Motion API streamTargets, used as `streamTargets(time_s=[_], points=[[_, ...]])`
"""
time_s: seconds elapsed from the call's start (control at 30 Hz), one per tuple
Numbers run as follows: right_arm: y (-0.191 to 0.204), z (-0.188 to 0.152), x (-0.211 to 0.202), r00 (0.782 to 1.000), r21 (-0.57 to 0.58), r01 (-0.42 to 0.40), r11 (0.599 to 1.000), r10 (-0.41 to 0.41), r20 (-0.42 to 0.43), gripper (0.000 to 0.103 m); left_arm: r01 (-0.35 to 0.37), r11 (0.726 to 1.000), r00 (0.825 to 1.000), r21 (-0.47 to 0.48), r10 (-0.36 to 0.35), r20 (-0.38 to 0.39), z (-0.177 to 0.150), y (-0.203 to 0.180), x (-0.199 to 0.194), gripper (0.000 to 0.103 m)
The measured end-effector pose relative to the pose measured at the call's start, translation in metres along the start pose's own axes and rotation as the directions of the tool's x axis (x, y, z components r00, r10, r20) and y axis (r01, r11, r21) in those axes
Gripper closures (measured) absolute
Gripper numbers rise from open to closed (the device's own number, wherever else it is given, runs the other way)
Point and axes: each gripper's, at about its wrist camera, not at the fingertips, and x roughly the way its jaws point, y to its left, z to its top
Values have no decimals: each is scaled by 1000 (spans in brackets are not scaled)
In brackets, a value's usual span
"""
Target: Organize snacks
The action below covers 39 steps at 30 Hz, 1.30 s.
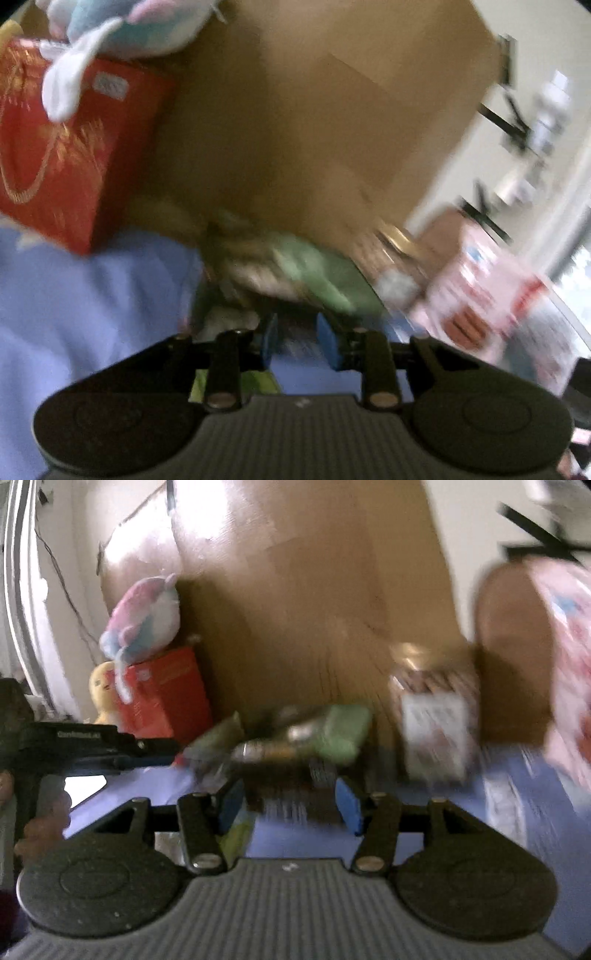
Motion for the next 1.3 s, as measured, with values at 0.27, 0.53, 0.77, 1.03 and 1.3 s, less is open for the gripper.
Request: streamTargets(time_s=[0.27, 0.53, 0.77, 1.03, 1.3], points=[[0, -101, -90, 979, -14, 150, 989, -151, -137, 42, 199, 980, 944, 17, -187, -272, -87, -65, 20, 79], [19, -110, -89, 974, -124, 135, 983, -154, -166, 42, 187, 982, 916, 36, -160, -367, -123, -96, 60, 72], [30, -108, -72, 971, -180, 167, 969, -194, -140, 58, 151, 988, 933, 20, -136, -333, -125, -87, 40, 76], [64, -96, -56, 980, -287, 143, 947, -177, -96, 58, 107, 993, 968, 44, -94, -233, -107, -68, 8, 76], [87, -87, -27, 989, -300, 71, 951, -107, -106, 58, 65, 998, 985, 14, -62, -159, -94, -33, -9, 76]])
